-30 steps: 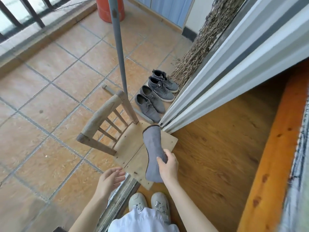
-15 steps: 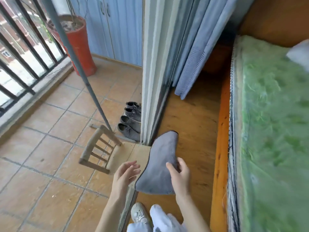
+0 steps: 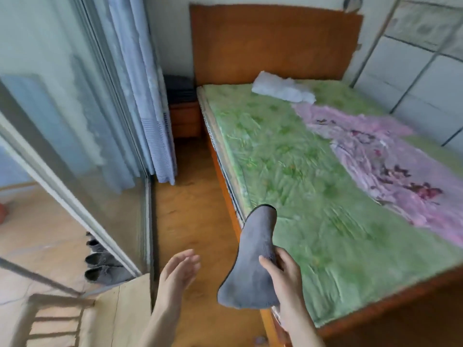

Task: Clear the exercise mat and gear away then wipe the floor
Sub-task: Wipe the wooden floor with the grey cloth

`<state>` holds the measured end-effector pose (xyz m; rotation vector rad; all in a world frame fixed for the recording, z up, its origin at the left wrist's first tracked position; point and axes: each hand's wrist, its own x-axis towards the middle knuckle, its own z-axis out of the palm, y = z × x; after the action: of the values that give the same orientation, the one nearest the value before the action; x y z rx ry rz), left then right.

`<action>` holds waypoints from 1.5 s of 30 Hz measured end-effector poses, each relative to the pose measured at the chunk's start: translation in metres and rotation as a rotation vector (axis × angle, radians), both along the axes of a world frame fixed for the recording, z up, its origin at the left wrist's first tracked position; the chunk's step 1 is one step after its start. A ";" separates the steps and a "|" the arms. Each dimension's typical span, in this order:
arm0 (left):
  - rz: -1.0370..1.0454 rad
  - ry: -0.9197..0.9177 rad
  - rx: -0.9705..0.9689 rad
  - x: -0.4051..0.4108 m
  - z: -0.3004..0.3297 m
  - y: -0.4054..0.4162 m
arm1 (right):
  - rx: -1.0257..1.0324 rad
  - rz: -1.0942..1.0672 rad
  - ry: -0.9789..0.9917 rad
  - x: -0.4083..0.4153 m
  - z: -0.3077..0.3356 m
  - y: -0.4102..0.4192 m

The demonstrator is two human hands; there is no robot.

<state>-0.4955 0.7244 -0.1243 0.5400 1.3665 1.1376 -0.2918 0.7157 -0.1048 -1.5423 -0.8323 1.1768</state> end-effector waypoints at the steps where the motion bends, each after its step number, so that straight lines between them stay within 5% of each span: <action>1: -0.041 -0.002 0.009 0.015 0.002 0.005 | 0.009 -0.037 0.010 0.016 0.004 -0.005; 14: -0.704 0.019 0.137 0.187 0.044 0.058 | 0.190 -0.711 0.134 0.149 0.049 -0.070; 31: -1.400 0.038 0.067 0.332 0.018 -0.009 | 0.091 -1.378 0.166 0.174 0.037 -0.206; 45: -1.496 0.047 0.010 0.475 0.007 -0.148 | 0.105 -1.508 0.192 0.283 0.032 -0.335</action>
<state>-0.0207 0.5766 -0.1170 1.2731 0.6188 -0.1089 -0.0092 0.3811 -0.0730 -1.3747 0.4506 0.1166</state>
